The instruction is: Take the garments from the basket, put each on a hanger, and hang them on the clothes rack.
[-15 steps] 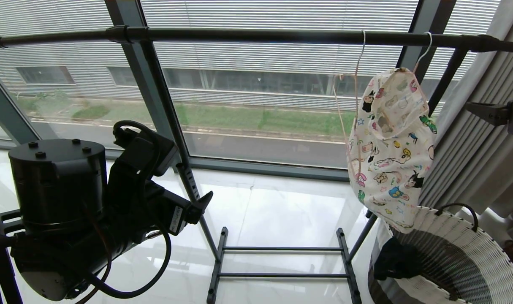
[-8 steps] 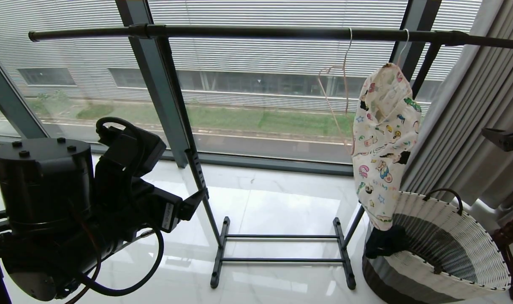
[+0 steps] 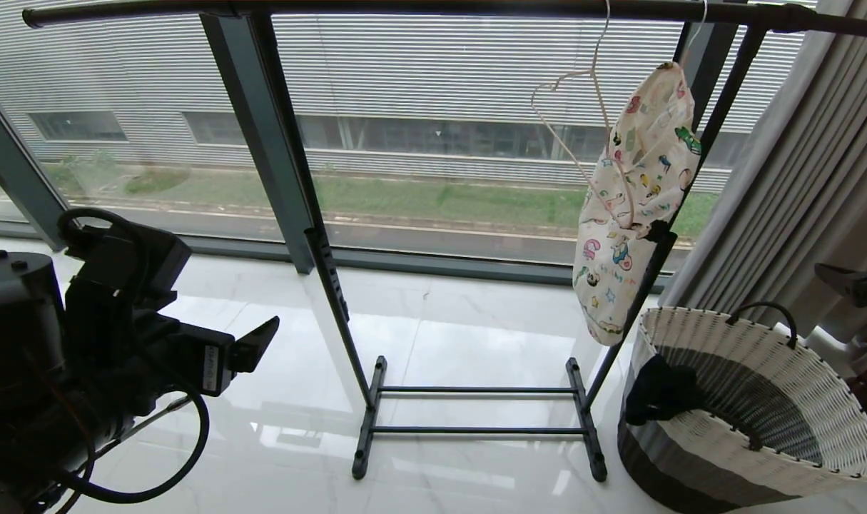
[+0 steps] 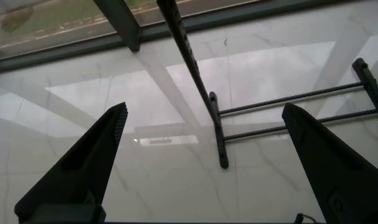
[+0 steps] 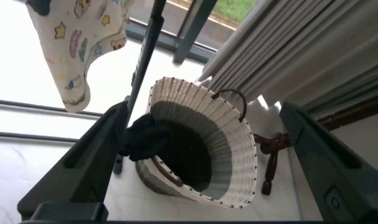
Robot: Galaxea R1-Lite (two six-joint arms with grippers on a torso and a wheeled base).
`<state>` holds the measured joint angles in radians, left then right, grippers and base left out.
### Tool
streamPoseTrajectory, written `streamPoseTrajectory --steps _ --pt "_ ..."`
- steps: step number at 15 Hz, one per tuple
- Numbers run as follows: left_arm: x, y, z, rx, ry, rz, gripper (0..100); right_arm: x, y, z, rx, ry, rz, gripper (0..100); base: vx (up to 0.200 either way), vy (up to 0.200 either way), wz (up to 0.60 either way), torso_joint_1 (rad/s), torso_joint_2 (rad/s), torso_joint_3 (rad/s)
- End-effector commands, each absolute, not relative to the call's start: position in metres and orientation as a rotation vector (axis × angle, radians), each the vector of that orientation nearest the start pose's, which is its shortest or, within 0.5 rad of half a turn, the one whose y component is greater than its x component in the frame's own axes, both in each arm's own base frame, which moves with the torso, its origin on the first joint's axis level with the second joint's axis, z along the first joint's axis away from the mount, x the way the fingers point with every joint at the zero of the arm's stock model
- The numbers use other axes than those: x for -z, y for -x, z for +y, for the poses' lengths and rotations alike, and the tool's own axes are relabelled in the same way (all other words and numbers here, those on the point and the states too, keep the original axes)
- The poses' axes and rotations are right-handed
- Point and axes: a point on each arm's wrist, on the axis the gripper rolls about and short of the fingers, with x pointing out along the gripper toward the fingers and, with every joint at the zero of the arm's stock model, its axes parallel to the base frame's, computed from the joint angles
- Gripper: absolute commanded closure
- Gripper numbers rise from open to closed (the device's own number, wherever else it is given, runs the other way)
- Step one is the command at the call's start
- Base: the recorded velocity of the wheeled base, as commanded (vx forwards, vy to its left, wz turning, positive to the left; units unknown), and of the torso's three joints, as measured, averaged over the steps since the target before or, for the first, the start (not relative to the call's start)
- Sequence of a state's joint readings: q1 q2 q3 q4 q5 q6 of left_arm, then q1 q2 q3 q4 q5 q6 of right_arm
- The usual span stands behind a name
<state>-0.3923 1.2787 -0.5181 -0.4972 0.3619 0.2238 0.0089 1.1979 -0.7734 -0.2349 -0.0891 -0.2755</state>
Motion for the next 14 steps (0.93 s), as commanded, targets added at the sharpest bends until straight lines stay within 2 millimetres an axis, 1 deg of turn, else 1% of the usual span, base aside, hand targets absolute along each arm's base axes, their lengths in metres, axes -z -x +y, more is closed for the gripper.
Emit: streamPoseTrajectory --steps 1,9,12,14 --pt "-0.199 -0.178 -0.058 0.017 -0.306 0.219 0 -0.256 -0.176 0.000 0.053 0.284 0.195 0 0.000 0.000 0.00 -0.203 0.51 0.290" --pt "-0.201 -0.180 -0.055 0.001 -0.304 0.211 0 -0.247 -0.176 0.000 0.043 0.310 0.228 0 0.000 0.000 0.00 -0.189 0.48 0.287" --pt "-0.200 -0.181 -0.054 -0.008 -0.307 0.214 0 -0.241 -0.175 0.000 0.041 0.311 0.244 0 0.000 0.000 0.00 -0.154 0.47 0.307" --pt "-0.200 -0.181 -0.053 -0.007 -0.307 0.215 0 -0.241 -0.174 0.000 0.042 0.312 0.245 0 0.000 0.000 0.00 -0.134 0.45 0.315"
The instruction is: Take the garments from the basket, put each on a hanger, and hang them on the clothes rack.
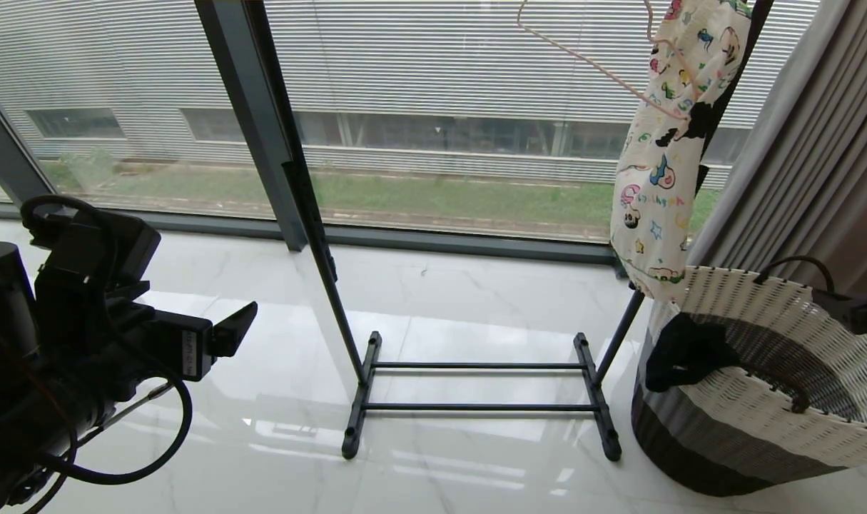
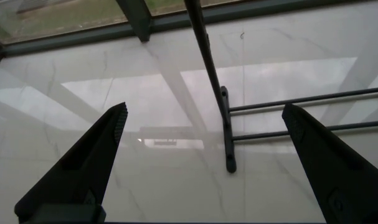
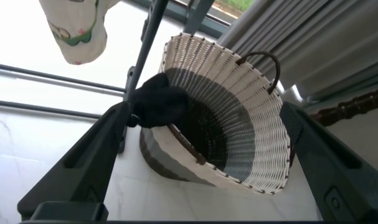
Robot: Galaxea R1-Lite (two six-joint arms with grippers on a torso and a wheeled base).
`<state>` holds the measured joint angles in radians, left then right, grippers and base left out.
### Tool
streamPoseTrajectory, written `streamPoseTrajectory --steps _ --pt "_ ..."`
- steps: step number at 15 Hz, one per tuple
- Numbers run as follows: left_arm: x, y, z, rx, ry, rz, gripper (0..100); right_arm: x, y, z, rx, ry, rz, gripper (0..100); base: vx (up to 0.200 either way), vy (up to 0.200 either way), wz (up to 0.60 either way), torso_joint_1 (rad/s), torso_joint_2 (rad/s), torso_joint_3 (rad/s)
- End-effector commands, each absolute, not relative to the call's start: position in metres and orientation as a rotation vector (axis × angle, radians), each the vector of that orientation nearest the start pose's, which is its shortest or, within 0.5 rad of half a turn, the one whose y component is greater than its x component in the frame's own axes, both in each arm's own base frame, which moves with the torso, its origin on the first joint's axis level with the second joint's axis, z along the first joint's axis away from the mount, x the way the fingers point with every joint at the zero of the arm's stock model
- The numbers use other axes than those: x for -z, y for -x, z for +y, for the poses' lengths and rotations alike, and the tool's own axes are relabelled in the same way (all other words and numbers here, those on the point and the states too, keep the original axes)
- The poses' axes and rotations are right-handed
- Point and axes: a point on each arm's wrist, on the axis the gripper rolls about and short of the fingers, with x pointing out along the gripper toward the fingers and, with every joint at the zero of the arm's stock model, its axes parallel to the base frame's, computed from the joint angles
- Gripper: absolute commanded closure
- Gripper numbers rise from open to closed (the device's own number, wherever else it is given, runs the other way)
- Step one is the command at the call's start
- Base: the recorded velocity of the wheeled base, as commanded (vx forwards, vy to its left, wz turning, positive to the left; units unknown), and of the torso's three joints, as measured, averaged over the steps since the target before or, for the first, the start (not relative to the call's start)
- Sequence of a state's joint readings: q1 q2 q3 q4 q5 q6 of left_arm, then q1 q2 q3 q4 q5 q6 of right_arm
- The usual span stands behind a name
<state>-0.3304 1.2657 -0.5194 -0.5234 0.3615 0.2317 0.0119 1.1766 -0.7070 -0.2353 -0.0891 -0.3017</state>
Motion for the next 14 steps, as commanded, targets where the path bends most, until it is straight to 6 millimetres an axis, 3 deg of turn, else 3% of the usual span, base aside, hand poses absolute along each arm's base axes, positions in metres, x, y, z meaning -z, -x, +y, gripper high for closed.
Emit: streamPoseTrajectory --steps 1,5,8,10,14 --pt "-0.200 -0.181 -0.054 -0.007 -0.308 0.217 0 -0.241 -0.174 0.000 0.040 0.313 0.246 0 0.000 0.000 0.00 -0.076 0.30 0.207" --pt "-0.198 -0.183 -0.055 -0.002 -0.312 0.223 0 -0.233 -0.173 0.000 0.033 0.345 0.273 0 0.150 0.000 0.00 -0.029 0.08 0.063" --pt "-0.201 -0.184 -0.056 0.000 -0.309 0.214 0 -0.208 -0.168 -0.003 0.020 0.425 0.364 0 0.200 0.000 0.00 0.001 0.02 0.007" --pt "-0.204 -0.183 -0.060 0.020 -0.308 0.201 0 -0.177 -0.163 -0.004 -0.026 0.506 0.485 0 0.200 0.000 0.00 -0.002 0.00 0.002" --pt "-0.208 -0.181 -0.069 0.065 -0.301 0.178 0 -0.143 -0.182 -0.005 -0.125 0.611 0.643 0 0.050 0.000 0.00 -0.001 0.00 -0.002"
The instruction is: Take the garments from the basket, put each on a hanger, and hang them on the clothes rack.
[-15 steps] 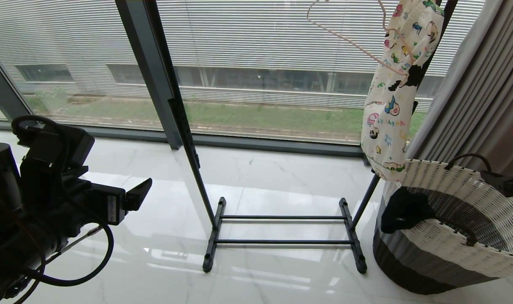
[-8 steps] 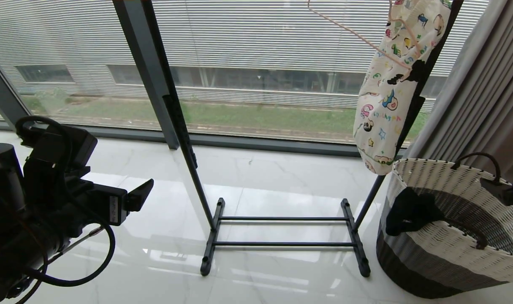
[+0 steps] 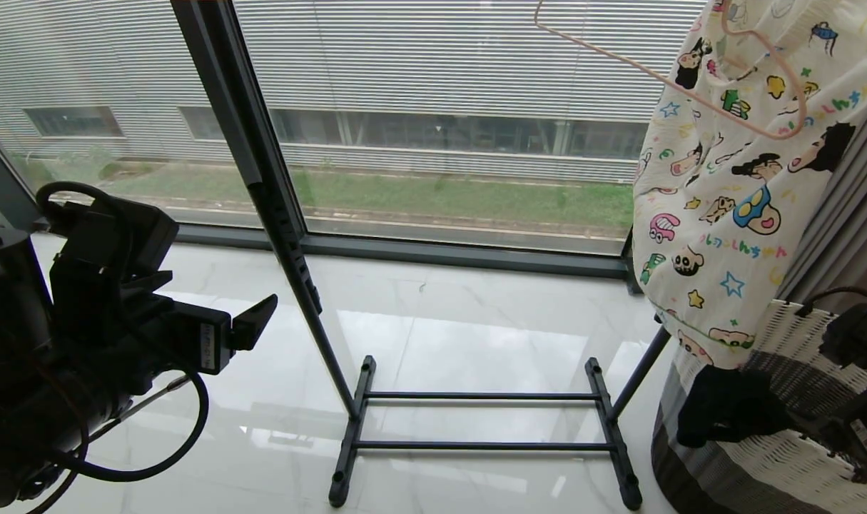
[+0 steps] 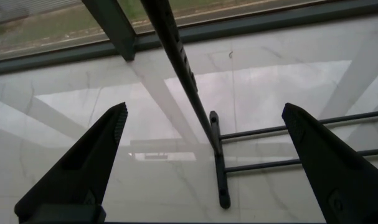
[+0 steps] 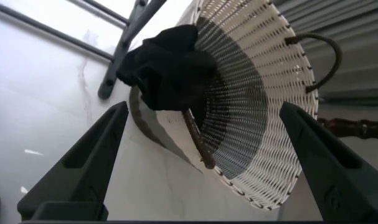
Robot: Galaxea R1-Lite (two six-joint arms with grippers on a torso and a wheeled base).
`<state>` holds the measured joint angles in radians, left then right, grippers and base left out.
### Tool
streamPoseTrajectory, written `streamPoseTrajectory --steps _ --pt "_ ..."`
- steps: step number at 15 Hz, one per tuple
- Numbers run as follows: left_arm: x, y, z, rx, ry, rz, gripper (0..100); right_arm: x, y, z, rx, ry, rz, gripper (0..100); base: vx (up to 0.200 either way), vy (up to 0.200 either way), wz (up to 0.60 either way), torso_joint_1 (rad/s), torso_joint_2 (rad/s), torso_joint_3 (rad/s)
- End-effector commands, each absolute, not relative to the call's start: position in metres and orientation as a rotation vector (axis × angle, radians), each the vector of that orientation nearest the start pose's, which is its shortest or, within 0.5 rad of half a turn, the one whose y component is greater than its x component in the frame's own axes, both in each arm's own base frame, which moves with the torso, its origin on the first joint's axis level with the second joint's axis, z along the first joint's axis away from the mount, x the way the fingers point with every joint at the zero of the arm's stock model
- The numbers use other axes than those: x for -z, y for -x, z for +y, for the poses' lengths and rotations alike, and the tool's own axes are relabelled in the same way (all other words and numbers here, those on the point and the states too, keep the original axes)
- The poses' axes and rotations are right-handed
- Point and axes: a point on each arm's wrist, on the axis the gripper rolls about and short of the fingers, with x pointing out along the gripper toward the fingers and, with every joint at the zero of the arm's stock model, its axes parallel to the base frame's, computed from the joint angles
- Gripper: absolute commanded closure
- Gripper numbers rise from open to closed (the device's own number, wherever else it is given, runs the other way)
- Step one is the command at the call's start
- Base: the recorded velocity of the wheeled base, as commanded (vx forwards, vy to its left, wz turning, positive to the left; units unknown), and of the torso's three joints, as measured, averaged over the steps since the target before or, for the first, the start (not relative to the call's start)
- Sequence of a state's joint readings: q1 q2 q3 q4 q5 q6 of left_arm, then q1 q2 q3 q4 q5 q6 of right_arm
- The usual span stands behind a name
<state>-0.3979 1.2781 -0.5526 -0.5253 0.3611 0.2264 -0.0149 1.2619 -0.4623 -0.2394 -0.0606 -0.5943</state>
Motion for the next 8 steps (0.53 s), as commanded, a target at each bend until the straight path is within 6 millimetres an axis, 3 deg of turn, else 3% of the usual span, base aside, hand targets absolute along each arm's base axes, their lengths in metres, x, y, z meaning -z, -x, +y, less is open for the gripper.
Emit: streamPoseTrajectory --steps 1,8 --pt "-0.208 -0.181 -0.069 0.065 -0.299 0.178 0 -0.136 -0.191 -0.006 -0.143 0.642 0.668 0 0.000 0.000 0.00 0.000 0.00 0.000" --pt "-0.210 -0.180 -0.069 0.066 -0.295 0.171 0 -0.089 -0.248 -0.013 -0.165 0.750 0.694 0 0.000 0.000 0.00 0.000 0.00 0.000"
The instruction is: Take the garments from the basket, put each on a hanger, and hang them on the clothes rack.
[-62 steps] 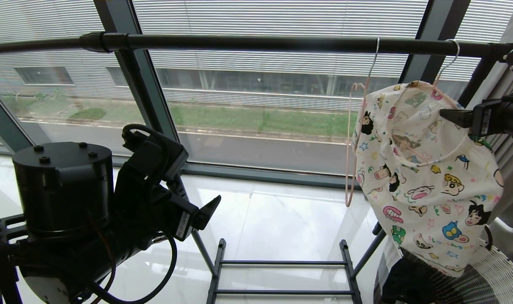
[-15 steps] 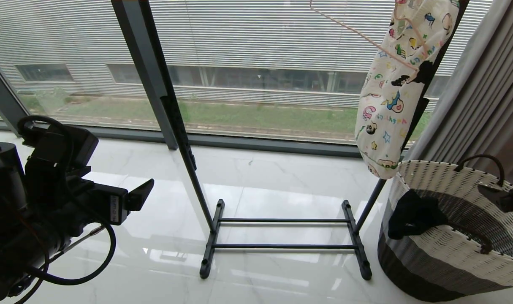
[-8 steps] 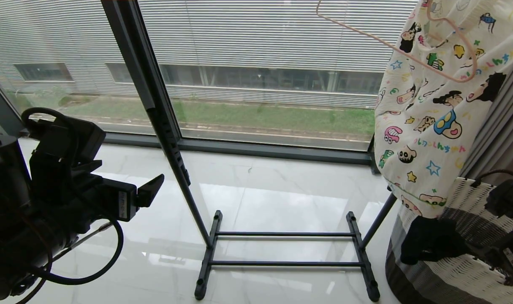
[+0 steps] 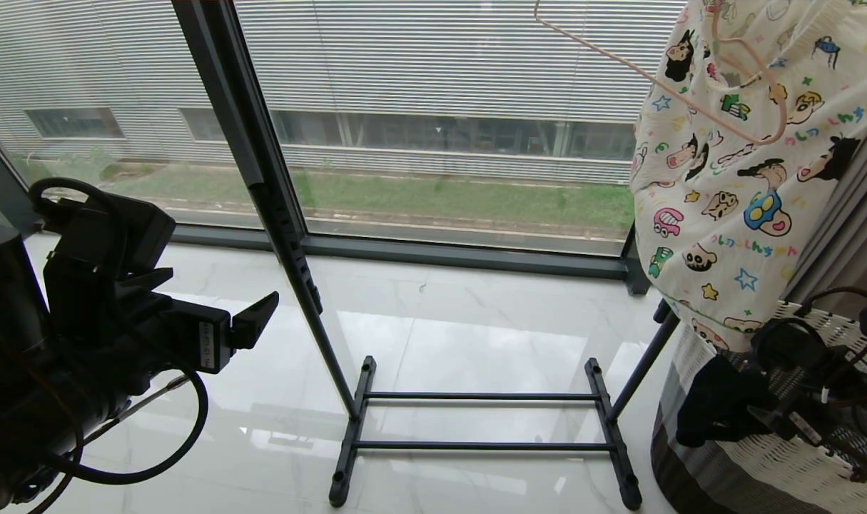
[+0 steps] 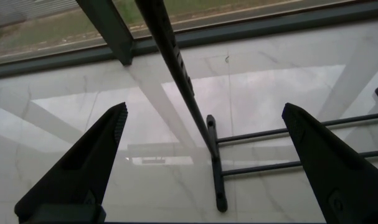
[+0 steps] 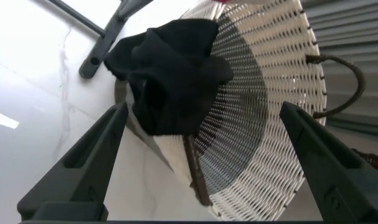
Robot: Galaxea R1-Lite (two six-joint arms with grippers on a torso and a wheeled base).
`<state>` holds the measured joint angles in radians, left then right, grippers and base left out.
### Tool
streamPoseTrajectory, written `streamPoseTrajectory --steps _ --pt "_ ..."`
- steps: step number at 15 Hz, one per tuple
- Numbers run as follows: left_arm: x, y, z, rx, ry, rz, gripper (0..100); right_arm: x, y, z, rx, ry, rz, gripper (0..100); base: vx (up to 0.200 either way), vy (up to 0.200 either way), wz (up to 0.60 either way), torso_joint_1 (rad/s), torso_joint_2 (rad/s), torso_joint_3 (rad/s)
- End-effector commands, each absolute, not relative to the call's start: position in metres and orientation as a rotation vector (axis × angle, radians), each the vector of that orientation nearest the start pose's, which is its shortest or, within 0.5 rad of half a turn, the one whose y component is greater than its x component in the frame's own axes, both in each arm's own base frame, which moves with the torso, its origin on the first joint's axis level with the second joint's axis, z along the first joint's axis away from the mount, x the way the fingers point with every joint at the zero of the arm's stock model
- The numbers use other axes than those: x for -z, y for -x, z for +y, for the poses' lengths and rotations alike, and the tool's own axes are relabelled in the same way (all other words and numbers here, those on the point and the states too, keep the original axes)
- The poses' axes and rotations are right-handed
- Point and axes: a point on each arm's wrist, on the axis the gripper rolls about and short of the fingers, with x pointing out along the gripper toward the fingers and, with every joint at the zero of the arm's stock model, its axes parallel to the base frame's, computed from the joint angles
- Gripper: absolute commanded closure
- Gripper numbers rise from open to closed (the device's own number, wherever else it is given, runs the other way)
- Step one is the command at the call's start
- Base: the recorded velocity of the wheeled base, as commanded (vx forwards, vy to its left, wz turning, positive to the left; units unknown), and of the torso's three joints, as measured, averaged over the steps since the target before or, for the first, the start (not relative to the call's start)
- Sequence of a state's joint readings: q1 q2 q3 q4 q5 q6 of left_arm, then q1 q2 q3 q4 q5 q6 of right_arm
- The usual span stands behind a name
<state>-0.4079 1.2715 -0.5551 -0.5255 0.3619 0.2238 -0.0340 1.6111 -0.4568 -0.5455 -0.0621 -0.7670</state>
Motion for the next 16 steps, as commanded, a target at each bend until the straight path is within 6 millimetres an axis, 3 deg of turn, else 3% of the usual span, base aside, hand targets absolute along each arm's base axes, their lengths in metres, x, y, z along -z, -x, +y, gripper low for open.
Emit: streamPoseTrajectory --steps 1,6,11,12,16 --pt "-0.209 -0.180 -0.069 0.066 -0.294 0.174 0 -0.085 -0.255 -0.022 -0.147 0.776 0.704 0 0.000 0.000 0.00 0.000 0.00 0.000" --pt "-0.208 -0.180 -0.069 0.062 -0.271 0.180 0 -0.082 -0.288 -0.034 -0.118 0.798 0.690 0 0.000 0.000 0.00 0.000 0.00 0.000" --pt "-0.207 -0.180 -0.069 0.063 -0.271 0.182 0 -0.071 -0.305 -0.036 -0.100 0.802 0.650 0 0.000 0.000 0.00 0.000 0.00 0.000" --pt "-0.207 -0.180 -0.069 0.061 -0.270 0.183 0 -0.070 -0.305 -0.036 -0.103 0.799 0.646 100 0.000 0.000 0.00 0.000 0.00 0.000" --pt "-0.207 -0.179 -0.068 0.062 -0.270 0.182 0 -0.080 -0.297 -0.027 -0.114 0.797 0.614 100 0.000 0.000 0.00 0.000 0.00 0.000"
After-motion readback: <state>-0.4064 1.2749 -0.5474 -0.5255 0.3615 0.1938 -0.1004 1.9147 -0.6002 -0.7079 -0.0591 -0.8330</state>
